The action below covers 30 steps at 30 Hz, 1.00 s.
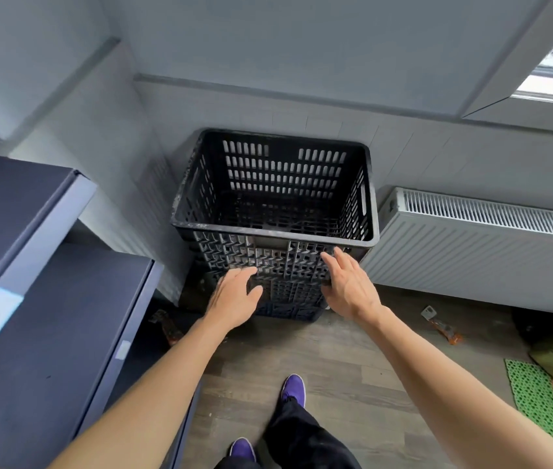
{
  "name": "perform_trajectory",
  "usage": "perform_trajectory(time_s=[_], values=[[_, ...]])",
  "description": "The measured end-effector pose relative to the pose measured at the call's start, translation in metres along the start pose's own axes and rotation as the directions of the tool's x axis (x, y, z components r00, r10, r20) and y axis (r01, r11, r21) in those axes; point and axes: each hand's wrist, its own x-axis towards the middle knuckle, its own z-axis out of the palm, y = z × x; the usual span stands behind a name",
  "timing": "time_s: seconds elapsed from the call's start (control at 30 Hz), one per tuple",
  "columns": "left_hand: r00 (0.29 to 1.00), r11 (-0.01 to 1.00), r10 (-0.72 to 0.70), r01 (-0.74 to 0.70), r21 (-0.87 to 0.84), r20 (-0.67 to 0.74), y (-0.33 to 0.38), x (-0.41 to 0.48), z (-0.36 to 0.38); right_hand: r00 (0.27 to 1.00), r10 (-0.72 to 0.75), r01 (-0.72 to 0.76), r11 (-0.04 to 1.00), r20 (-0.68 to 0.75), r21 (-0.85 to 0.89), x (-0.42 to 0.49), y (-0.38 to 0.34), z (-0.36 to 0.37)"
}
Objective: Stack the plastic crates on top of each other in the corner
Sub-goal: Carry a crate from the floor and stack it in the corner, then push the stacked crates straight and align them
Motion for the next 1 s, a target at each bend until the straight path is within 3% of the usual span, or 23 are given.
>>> perform_trajectory(time_s=[0.23,0.47,0.8,1.0], values=[[0.990,0.993,-0.108,0.112,-0.045,0.094,-0.051,-0.074,0.029,0.989,0.085,-0.095,0.992,0.118,0.085,-0.072,-0.026,0.041],[0.981,0.990,-0.103,0.117,-0.076,0.165,-0.070,-0.128,0.062,0.956,0.159,-0.196,0.971,0.246,0.136,-0.146,-0.044,0.080],[0.989,0.996,-0.047,0.057,-0.067,0.141,-0.064,-0.149,0.060,0.955,0.171,-0.228,0.946,0.241,0.231,-0.177,-0.055,0.096],[0.986,0.991,-0.099,0.110,-0.074,0.137,-0.066,-0.156,0.066,0.961,0.125,-0.193,0.942,0.245,0.276,-0.178,-0.056,0.112]])
